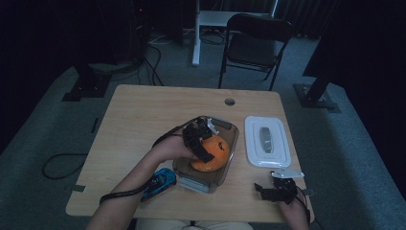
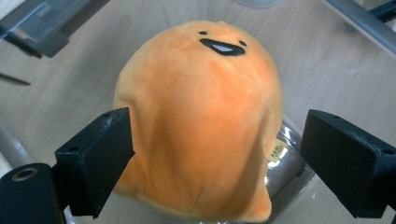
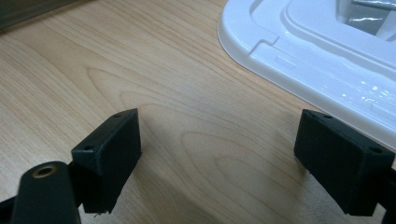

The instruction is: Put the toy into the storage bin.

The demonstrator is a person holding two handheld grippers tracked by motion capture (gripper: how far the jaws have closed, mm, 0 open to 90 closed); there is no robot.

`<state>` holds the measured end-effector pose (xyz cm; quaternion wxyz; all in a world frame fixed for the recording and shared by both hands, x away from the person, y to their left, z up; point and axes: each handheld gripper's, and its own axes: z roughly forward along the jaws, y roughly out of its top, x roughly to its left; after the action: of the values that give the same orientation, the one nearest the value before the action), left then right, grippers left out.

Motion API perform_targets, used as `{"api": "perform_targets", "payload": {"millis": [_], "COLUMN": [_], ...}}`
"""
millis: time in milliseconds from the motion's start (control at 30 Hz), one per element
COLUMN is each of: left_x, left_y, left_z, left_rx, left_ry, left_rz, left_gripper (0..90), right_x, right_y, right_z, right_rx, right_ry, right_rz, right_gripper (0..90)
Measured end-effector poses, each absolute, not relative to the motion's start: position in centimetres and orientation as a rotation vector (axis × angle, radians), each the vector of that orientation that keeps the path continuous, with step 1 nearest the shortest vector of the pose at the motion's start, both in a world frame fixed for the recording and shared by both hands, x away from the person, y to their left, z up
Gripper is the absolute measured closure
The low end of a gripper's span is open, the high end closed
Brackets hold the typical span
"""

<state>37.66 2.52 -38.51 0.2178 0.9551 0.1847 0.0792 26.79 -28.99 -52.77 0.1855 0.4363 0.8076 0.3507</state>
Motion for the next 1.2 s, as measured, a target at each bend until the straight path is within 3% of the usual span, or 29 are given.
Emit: {"api": "perform_targets", "payload": {"millis": [1200], "left_x": [33.5], "left_y": [11.4], "left_z": [-37.6], "left_rx": [2.466], "left_ry": [0.572], "left_rz": [0.274], "left_gripper": [10.5], "right_x": [26.8], "right_y": [-29.0], "right_z": [-52.8], "right_rx": [1.239], "right_ry": [2.267], "right_rz": [0.982], "right_gripper": [14.3]}}
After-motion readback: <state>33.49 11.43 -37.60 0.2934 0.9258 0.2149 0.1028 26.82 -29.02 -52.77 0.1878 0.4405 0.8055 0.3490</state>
